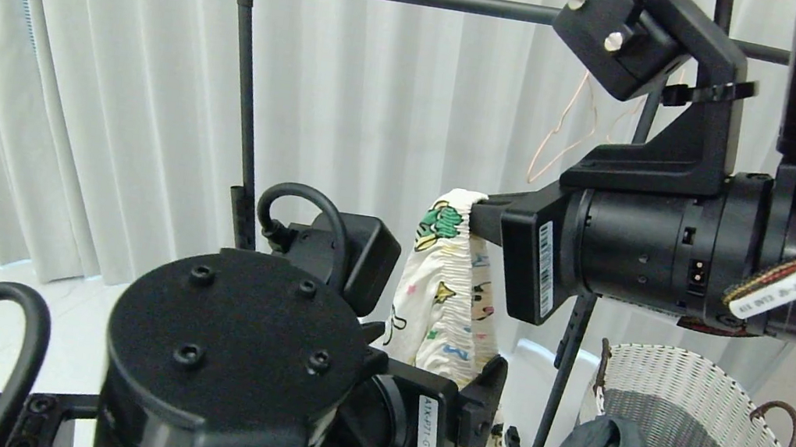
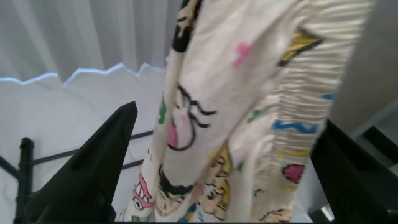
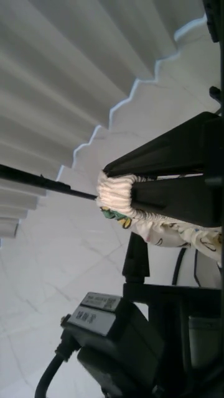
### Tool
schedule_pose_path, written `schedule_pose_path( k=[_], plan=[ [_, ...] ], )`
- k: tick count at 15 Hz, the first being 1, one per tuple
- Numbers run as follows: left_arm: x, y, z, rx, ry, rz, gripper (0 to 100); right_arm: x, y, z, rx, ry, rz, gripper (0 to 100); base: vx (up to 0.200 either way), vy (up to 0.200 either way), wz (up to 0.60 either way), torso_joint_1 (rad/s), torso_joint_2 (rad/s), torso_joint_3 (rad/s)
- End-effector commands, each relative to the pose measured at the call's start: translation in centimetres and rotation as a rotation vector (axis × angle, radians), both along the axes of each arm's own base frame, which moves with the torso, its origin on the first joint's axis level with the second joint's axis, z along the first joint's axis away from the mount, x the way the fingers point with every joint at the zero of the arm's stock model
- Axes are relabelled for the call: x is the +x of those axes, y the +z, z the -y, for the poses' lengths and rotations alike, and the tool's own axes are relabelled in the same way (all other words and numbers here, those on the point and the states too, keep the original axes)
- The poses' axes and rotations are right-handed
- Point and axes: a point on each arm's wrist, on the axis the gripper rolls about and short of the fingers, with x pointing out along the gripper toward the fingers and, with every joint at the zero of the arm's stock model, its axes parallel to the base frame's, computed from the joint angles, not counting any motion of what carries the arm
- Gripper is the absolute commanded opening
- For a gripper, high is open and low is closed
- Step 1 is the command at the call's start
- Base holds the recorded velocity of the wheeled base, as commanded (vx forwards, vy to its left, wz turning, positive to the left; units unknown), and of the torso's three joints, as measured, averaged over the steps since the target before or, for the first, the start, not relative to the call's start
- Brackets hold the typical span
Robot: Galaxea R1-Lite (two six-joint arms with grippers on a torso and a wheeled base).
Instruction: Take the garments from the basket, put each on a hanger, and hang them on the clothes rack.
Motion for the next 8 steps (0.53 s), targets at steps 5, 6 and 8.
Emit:
schedule_pose_path(
  k=[5,6,8],
  plan=[
    [-0.7,-1.6,-1.7,0.058,0.008,-0.022,100,-0.2,0.5,0.7,0.012,-0.019,0.011,0,0.000,0.000,0.00,0.000,0.00,0.000],
    [-1.0,-2.0,-2.2,0.079,0.005,-0.022,100,-0.2,0.6,0.8,0.015,-0.022,0.013,0,0.000,0.000,0.00,0.000,0.00,0.000],
    [-1.4,-3.3,-3.4,0.160,0.015,-0.020,100,-0.3,0.8,1.0,0.020,-0.023,0.016,0,0.000,0.000,0.00,0.000,0.00,0.000]
  ],
)
